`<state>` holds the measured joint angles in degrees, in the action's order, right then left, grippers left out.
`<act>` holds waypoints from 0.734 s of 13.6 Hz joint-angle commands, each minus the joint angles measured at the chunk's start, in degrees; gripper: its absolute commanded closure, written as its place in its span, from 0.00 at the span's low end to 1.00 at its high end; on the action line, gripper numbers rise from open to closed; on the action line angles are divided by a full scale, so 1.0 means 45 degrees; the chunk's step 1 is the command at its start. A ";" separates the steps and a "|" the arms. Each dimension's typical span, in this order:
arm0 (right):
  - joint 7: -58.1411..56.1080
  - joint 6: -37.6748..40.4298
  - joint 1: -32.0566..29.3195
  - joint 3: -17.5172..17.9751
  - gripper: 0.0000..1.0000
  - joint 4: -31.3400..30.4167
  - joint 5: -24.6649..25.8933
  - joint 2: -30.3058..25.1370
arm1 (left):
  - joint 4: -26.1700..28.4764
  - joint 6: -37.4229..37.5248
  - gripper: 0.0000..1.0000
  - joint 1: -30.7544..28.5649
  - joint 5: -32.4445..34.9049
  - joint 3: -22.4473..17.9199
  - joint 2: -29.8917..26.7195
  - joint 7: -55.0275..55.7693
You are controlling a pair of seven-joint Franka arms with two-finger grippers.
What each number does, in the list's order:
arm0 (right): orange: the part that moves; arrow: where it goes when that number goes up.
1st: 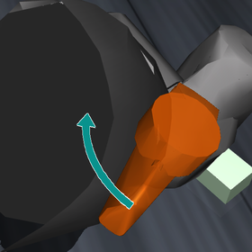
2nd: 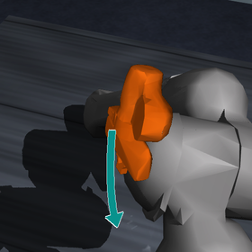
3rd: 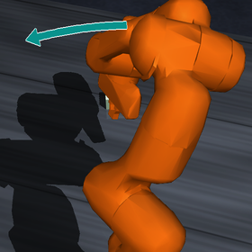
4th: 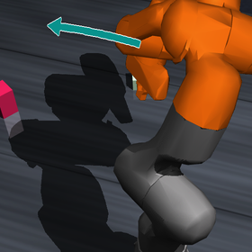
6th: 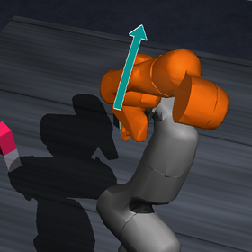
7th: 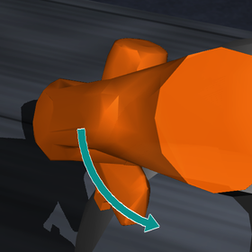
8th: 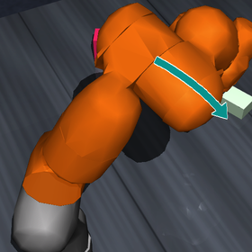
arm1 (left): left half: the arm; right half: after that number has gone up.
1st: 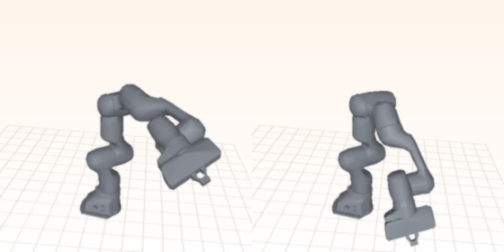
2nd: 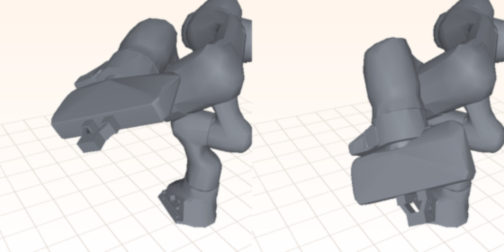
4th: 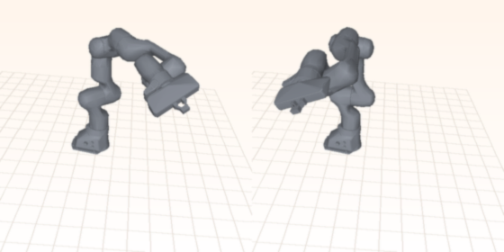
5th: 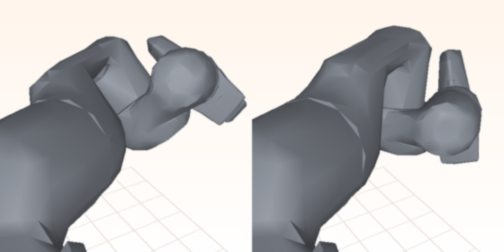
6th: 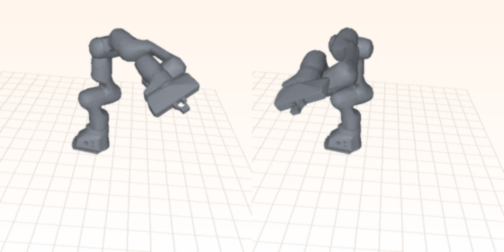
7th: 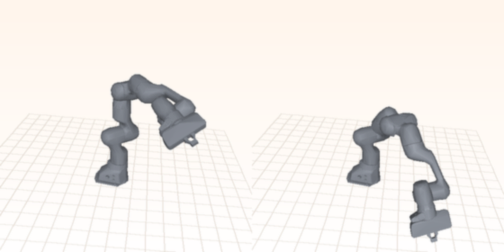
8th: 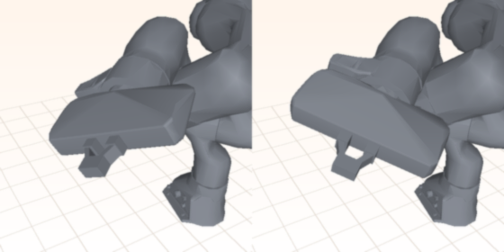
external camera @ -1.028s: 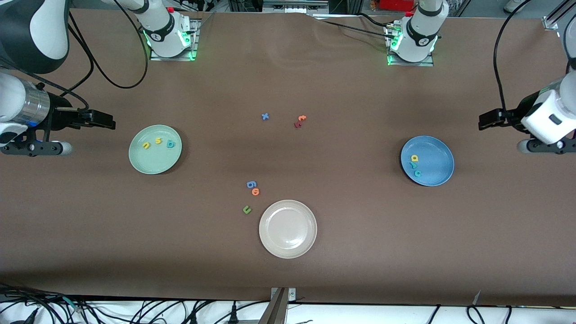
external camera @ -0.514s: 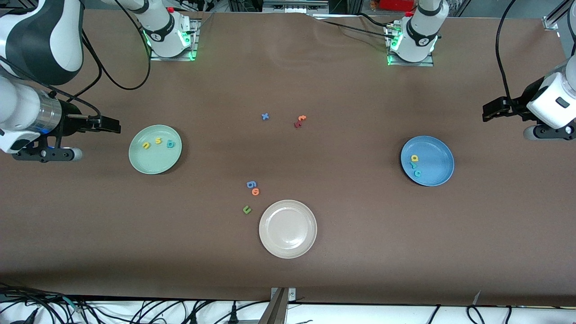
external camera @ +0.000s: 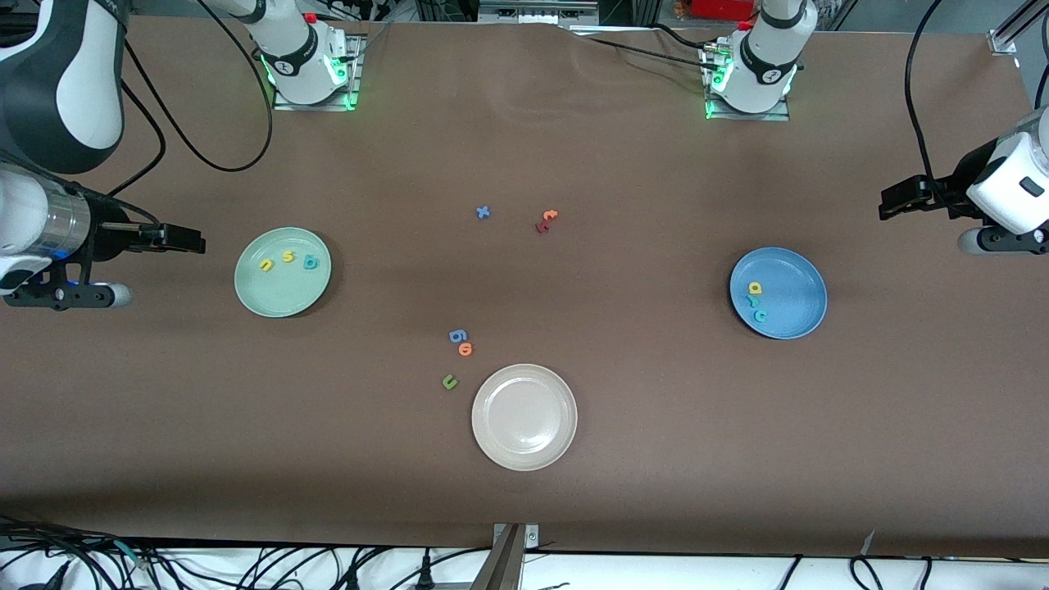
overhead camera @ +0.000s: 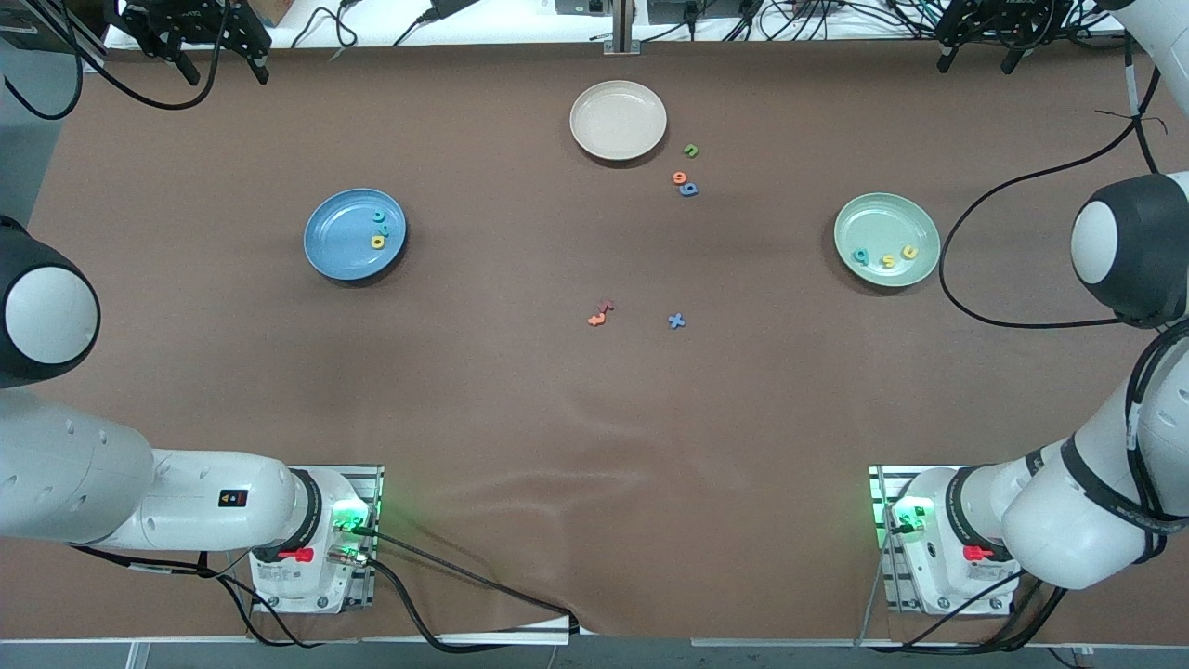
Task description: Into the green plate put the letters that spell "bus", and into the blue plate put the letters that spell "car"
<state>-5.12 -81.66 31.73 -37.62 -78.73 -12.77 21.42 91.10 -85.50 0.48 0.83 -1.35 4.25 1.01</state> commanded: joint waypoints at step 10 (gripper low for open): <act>0.1313 -0.0074 -0.6113 0.7617 0.01 -0.0275 0.2916 -0.1360 | 0.0009 -0.0062 0.00 0.0089 -0.0204 -0.0148 -0.0085 -0.0283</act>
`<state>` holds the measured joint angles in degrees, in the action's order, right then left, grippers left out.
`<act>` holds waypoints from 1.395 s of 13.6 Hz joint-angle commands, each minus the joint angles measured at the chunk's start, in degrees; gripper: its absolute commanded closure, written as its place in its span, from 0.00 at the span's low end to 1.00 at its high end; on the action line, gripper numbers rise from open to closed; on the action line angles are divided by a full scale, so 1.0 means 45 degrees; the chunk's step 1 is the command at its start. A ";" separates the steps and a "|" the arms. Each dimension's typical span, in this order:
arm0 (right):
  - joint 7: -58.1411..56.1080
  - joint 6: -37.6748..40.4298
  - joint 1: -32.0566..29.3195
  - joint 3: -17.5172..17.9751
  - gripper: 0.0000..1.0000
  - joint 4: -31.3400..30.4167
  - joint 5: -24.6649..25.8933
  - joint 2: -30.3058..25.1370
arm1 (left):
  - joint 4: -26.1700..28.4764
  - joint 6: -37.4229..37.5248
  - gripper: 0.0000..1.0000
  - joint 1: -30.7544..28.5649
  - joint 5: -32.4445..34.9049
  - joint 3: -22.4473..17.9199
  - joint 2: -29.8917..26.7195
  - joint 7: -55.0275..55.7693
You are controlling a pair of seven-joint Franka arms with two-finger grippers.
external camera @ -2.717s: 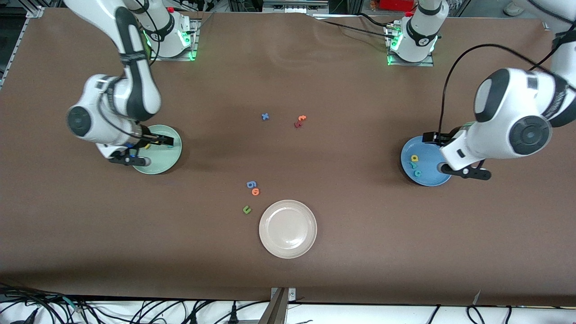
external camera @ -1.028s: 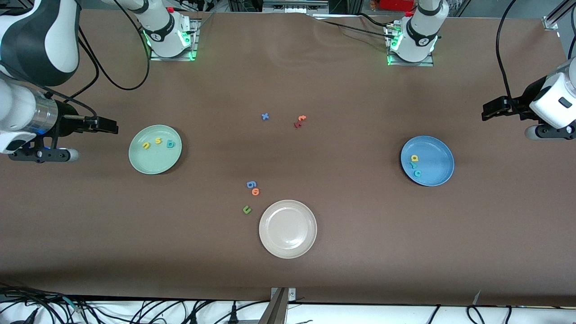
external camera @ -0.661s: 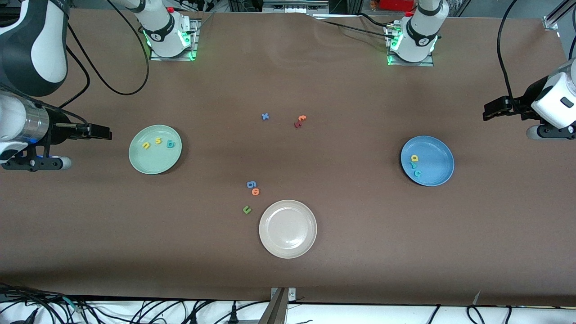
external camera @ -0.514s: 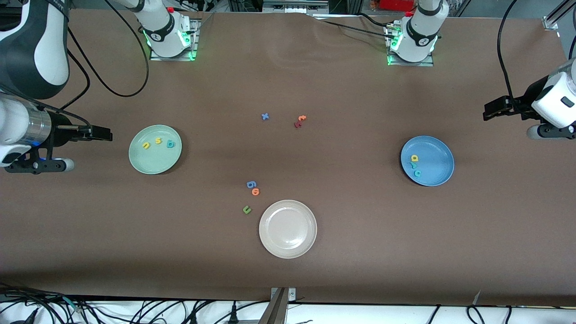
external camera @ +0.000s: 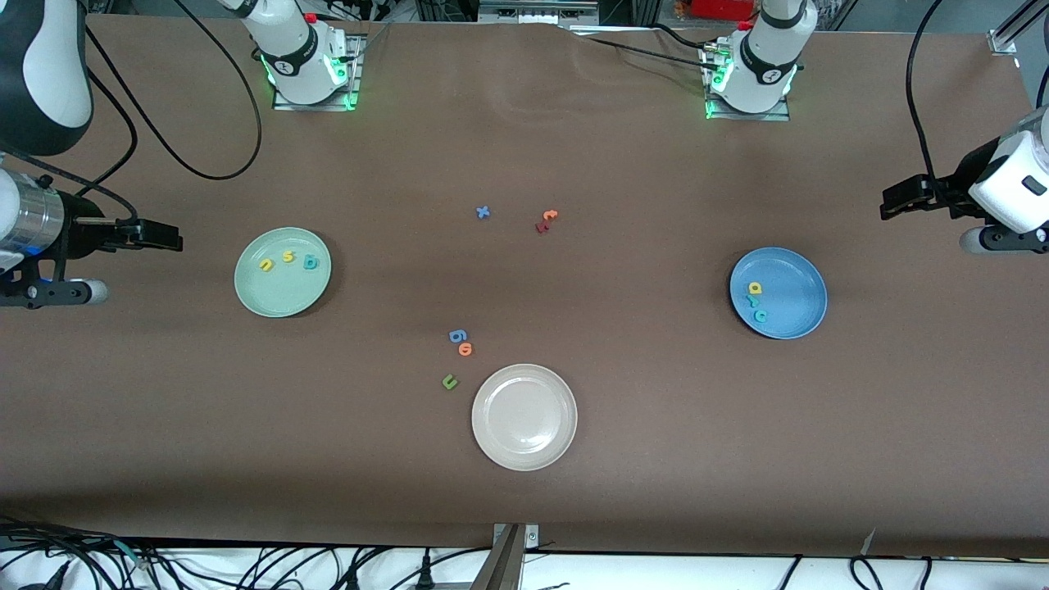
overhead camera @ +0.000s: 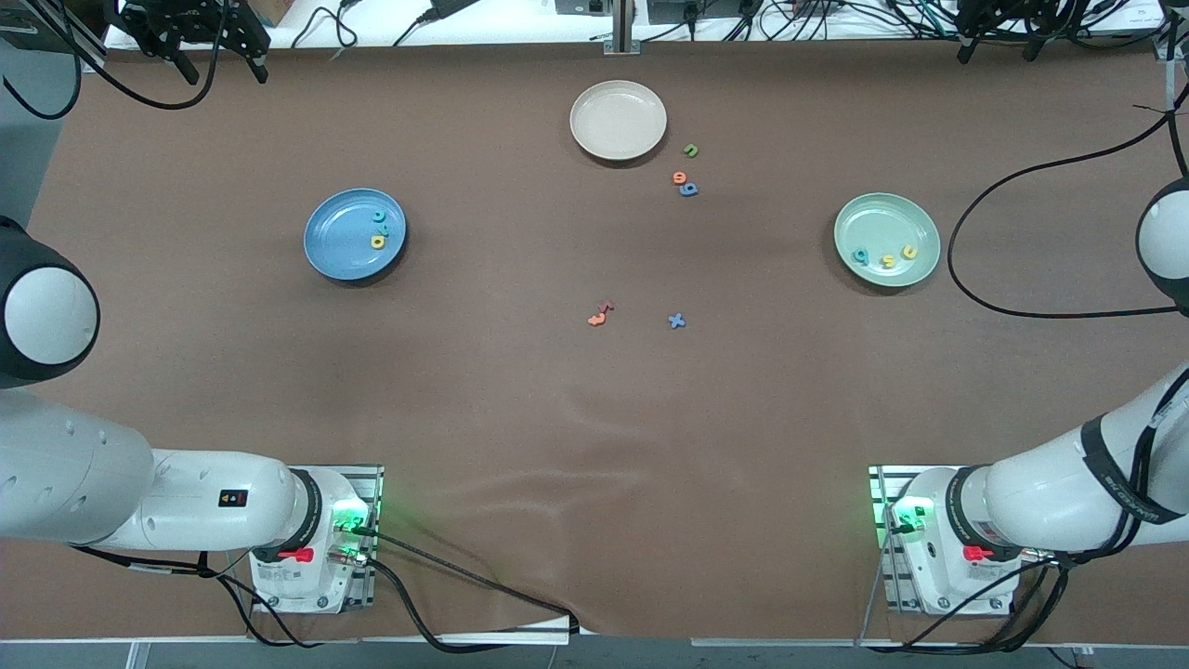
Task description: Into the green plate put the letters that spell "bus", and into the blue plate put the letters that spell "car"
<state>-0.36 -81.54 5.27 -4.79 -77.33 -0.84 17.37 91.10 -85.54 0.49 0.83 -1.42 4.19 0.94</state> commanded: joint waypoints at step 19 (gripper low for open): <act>0.0158 -0.2407 -0.0096 0.0341 0.00 -0.3558 0.0285 -0.2161 | -0.0010 -0.0053 0.00 0.0087 -0.0243 -0.0134 -0.0034 -0.0248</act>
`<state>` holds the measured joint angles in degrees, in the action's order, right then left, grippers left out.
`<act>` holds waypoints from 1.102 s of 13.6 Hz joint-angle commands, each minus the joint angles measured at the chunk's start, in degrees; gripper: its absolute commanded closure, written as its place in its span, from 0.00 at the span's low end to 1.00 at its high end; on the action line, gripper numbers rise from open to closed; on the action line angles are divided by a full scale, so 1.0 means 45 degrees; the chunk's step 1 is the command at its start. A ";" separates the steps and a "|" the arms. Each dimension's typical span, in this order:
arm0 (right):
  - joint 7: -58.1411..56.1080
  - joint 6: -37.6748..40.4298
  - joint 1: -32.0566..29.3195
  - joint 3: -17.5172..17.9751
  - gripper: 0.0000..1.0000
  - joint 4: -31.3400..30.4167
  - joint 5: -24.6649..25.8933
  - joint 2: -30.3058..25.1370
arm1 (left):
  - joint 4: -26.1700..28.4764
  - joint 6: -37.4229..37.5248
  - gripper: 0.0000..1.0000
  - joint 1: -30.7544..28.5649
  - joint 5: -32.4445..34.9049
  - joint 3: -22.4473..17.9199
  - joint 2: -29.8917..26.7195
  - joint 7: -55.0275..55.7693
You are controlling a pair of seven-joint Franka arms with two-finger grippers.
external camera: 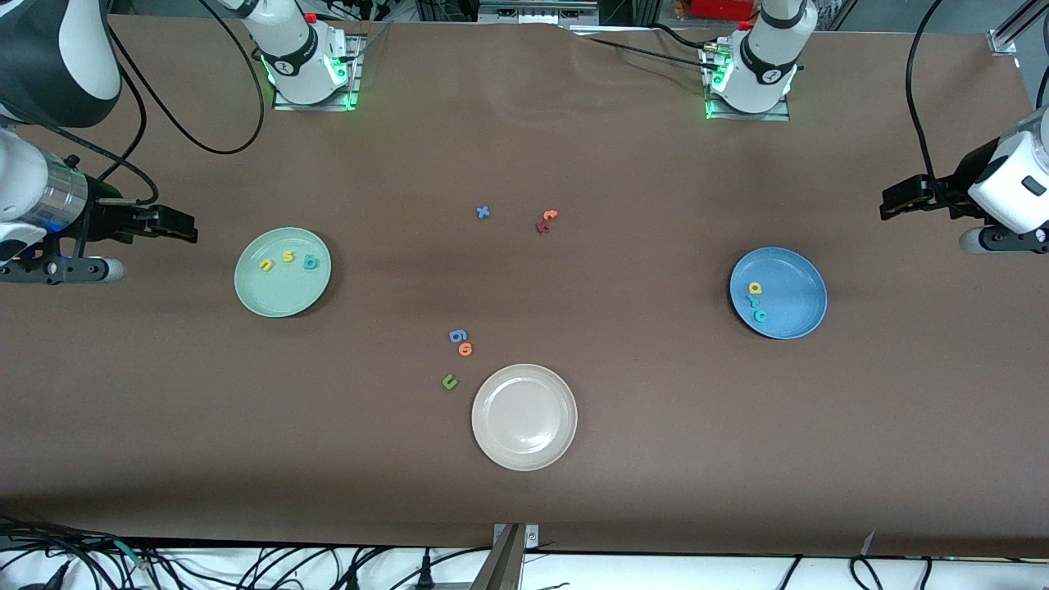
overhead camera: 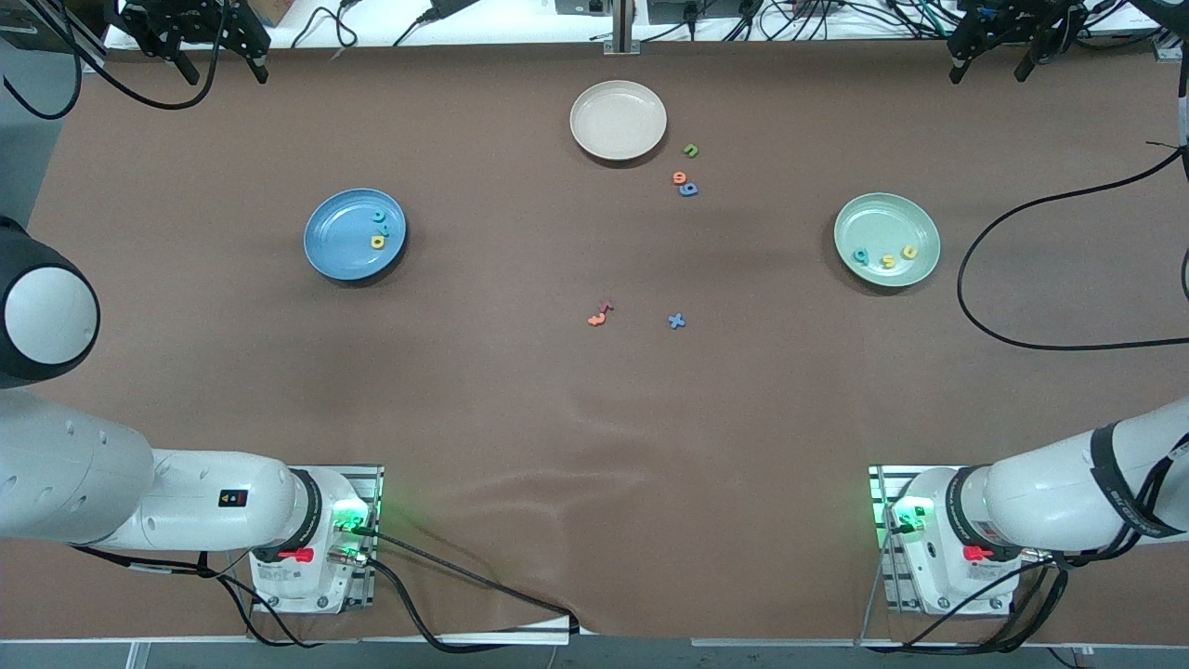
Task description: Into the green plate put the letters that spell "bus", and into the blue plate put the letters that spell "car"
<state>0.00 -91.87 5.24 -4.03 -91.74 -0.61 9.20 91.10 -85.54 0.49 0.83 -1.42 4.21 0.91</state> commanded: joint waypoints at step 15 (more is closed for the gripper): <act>0.0118 -0.0112 -0.0089 0.0153 0.00 -0.0141 0.0214 -0.0208 | -0.0011 -0.0053 0.00 0.0086 -0.0243 -0.0134 -0.0038 -0.0241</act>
